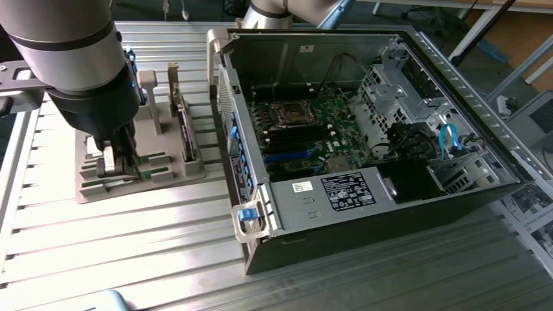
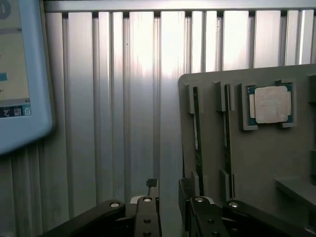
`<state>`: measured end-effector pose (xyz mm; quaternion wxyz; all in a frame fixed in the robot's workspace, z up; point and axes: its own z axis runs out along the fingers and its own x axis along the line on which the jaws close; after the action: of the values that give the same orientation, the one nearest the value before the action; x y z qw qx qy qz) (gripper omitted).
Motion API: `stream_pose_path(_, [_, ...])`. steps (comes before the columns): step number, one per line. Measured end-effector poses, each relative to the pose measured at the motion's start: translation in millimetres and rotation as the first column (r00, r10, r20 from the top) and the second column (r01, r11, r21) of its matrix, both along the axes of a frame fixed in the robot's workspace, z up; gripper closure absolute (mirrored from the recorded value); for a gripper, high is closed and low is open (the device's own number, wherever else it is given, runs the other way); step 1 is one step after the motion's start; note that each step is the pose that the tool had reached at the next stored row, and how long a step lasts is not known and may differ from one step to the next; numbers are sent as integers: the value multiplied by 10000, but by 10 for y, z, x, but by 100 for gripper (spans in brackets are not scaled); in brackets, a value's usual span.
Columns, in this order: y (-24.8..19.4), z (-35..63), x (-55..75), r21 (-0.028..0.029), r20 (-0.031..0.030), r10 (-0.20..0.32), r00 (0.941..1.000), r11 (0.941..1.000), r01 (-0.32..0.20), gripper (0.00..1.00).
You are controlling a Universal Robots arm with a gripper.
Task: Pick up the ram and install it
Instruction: 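Pick up the ram and move it above insertion slot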
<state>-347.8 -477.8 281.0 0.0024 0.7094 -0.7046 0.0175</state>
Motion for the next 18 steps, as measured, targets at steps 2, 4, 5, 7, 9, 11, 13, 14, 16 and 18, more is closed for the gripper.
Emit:
stream_pose_path(2, [0, -8, 0, 121, 1, 0, 10000, 9999, 0, 70])
stream_pose_path(4, [0, -15, 0, 238, 3, -1, 10000, 9997, 1, 70])
stream_pose_path(5, [0, -19, 0, 288, 3, -2, 10000, 9996, 2, 70])
stream_pose_path(7, [1, -32, 0, 370, 5, -4, 10000, 9993, 4, 70])
stream_pose_path(9, [0, -55, -1, 375, 6, -14, 10000, 9993, 13, 70])
stream_pose_path(11, [0, -94, 0, 375, 6, -23, 10000, 9993, 22, 70])
stream_pose_path(13, [0, -119, 0, 374, 5, -28, 10000, 9993, 28, 70])
stream_pose_path(14, [0, -130, 0, 375, 5, -29, 10000, 9993, 28, 70])
stream_pose_path(16, [1, -148, 0, 375, -6, -35, 10000, 9993, 35, 70])
stream_pose_path(18, [3, -164, 0, 375, -69, -58, 10000, 9993, 61, 70])
